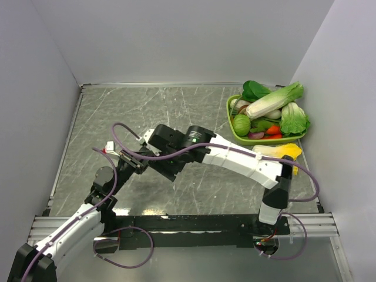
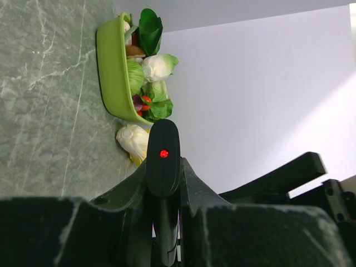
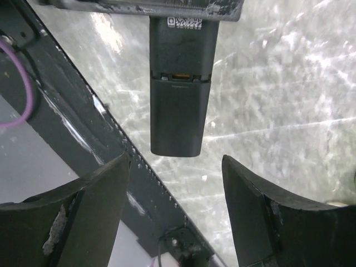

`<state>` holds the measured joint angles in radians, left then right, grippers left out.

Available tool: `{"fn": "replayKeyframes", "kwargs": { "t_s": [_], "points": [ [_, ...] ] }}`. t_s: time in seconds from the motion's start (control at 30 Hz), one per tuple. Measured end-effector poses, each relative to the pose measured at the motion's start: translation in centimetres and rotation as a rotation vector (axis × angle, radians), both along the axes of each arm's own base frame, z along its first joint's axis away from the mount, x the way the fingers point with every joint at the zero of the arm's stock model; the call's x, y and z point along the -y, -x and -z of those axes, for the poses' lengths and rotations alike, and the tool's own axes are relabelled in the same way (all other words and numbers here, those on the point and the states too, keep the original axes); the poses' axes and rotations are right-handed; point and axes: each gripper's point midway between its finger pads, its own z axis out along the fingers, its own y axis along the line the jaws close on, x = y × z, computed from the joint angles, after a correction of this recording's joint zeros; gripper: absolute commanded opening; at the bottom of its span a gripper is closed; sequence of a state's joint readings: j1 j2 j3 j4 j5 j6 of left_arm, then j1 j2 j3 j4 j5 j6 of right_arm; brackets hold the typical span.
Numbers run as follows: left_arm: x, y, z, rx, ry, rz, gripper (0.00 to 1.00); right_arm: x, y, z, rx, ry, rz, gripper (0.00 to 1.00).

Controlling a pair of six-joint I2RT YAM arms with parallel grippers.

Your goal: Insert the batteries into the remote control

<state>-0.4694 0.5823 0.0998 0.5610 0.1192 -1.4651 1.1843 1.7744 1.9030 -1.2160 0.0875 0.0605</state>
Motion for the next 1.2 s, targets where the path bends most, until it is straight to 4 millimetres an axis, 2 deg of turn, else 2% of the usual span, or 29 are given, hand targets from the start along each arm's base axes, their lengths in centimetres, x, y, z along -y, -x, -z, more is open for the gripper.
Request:
{"fn": "replayKeyframes", "kwargs": {
  "t_s": [0.17,0.37,0.43,0.6,0.77,0.9,1.2],
  "points": [
    [0.2,-0.1,-0.7,0.004,0.001,0.005,0.03,1.5,-0.7,-1.9,0.042,-0.112,-0.02,0.69],
    [0.7,-0.2,-2.1,0.017,0.006,0.032,0.03,4.2,-2.0,-4.2,0.108,-0.296,-0.046,0.72],
    [1.0,-0.3,-2.3,0.008,-0.001,0.046,0.02,4.5,-1.6,-4.4,0.151,-0.363,-0.116,0.74],
    [1.9,-0.6,-3.6,-0.008,-0.015,0.087,0.03,5.5,1.0,-4.1,0.264,-0.47,-0.373,0.77],
    [2.8,-0.7,-5.1,-0.003,-0.022,0.131,0.03,5.0,2.5,-5.2,0.366,-0.528,-0.609,0.77],
    [3.3,-0.6,-5.2,-0.014,-0.033,0.164,0.03,4.2,3.0,-5.5,0.392,-0.532,-0.726,0.75],
    [3.9,-0.2,-5.1,-0.024,-0.06,0.211,0.03,2.9,3.2,-5.5,0.405,-0.521,-0.868,0.71]
  ]
}}
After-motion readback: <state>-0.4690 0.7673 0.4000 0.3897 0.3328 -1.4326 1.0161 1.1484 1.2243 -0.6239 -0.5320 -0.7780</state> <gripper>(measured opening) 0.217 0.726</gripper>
